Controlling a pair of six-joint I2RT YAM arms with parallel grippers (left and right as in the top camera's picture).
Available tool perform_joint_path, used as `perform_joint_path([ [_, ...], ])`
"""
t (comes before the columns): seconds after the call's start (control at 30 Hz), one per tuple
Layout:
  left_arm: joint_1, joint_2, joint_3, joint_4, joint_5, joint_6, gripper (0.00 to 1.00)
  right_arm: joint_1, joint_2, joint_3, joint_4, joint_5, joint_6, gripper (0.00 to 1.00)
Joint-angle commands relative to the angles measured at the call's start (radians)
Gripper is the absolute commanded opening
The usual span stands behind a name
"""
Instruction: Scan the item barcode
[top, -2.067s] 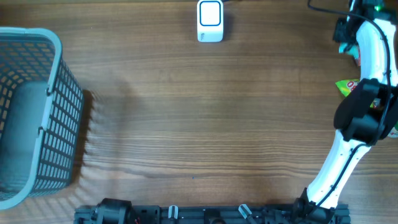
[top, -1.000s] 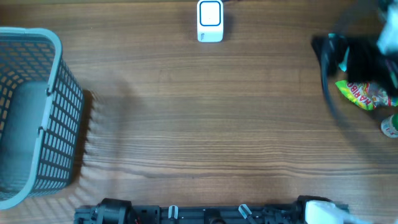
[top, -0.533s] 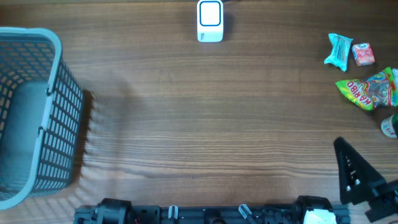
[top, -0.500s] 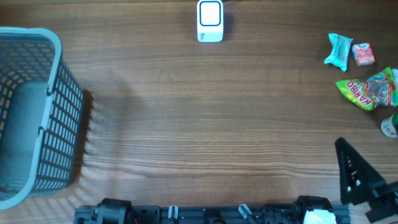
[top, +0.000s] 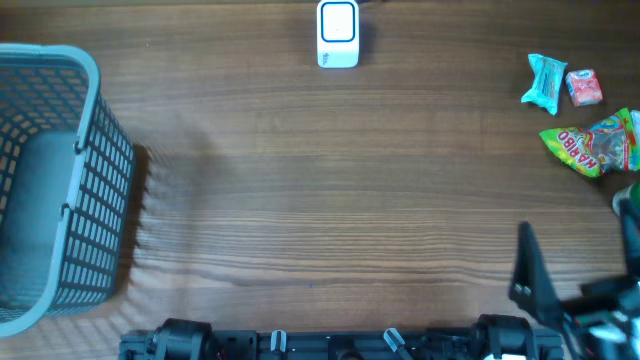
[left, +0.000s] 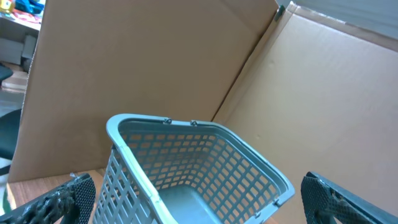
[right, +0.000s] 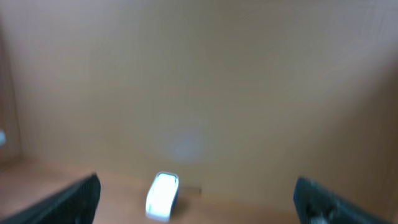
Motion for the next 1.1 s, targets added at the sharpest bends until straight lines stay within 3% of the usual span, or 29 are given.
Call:
perform_joint_path([
  [0.0, -0.005, -0.002, -0.002, 0.002, 0.002, 0.01, 1.0, 0.0, -0.132, -0.289, 0.243, -0.043, 0.044, 1.0],
  [0.17, -0.005, -0.002, -0.002, 0.002, 0.002, 0.01, 1.0, 0.008, -0.208, -0.612, 0.562, -0.036, 0.091, 1.0],
  [0.37, -0.005, -0.002, -0.002, 0.002, 0.002, 0.01, 1.0, 0.046, -0.256, -0.858, 0.727, 0.056, 0.093, 1.0],
  [0.6, -0.005, -0.002, -0.002, 0.002, 0.001, 0.01, 1.0, 0.06, -0.257, -1.036, 0.742, 0.175, 0.208, 1.0],
  [0.8, -0.005, -0.002, -0.002, 0.002, 0.002, 0.01, 1.0, 0.066, -0.257, -1.034, 0.571, 0.239, 0.219, 1.0],
  [1.07, -0.005, -0.002, -0.002, 0.002, 0.002, 0.01, 1.0, 0.066, -0.256, -1.034, 0.573, 0.246, 0.222, 1.0],
])
